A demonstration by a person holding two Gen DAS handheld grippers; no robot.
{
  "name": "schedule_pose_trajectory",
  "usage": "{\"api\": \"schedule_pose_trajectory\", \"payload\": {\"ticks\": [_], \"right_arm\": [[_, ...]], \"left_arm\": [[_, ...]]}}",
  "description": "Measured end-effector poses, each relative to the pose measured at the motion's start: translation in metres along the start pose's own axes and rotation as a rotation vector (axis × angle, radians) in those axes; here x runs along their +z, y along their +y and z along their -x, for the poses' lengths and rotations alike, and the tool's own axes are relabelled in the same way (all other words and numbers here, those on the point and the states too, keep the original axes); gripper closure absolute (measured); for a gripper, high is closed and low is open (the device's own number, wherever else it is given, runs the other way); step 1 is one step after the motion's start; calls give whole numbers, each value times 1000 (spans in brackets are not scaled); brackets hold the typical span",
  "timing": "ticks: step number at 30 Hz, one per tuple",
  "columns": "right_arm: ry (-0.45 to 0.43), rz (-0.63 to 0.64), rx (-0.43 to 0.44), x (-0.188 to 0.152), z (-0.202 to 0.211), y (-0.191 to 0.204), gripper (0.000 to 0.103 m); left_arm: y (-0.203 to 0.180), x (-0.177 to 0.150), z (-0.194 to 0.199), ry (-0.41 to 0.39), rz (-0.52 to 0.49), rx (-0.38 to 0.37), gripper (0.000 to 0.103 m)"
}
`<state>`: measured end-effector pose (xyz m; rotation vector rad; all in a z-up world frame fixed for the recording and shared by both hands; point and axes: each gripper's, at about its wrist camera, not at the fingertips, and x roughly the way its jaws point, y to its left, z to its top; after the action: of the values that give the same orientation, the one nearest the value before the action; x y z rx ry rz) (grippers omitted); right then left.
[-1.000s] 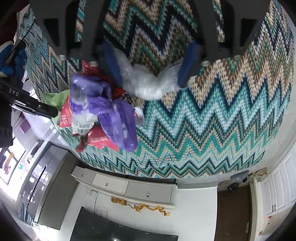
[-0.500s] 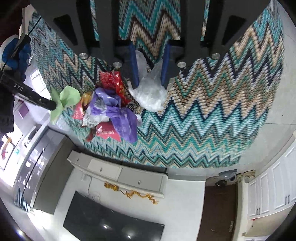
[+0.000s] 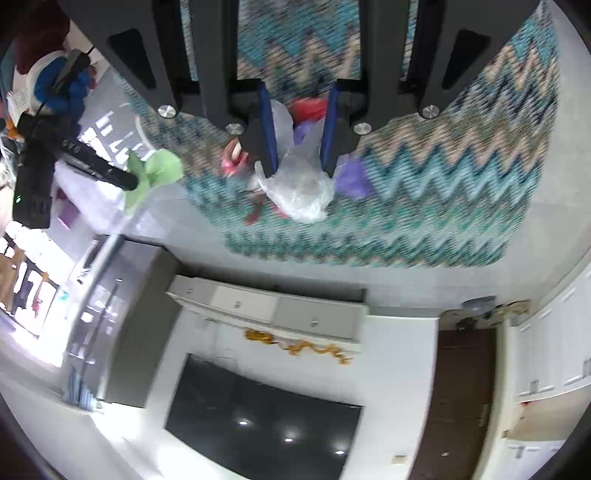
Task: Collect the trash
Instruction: 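Carry clear bag to the bin with left tool while right tool carries green paper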
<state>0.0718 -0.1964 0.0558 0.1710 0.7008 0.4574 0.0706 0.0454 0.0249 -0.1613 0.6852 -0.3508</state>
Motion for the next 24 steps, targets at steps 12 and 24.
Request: {"api": "schedule_pose_trajectory", "payload": {"ticks": [12,24], "right_arm": [[-76,-115,-172,0,41,-79,94],[-20,-304,-378,-37,46,-188,94]], "left_arm": [[-109,27,-89,103,-184,-163,81],[-235,5,-196,288,-335,-268,81]]}}
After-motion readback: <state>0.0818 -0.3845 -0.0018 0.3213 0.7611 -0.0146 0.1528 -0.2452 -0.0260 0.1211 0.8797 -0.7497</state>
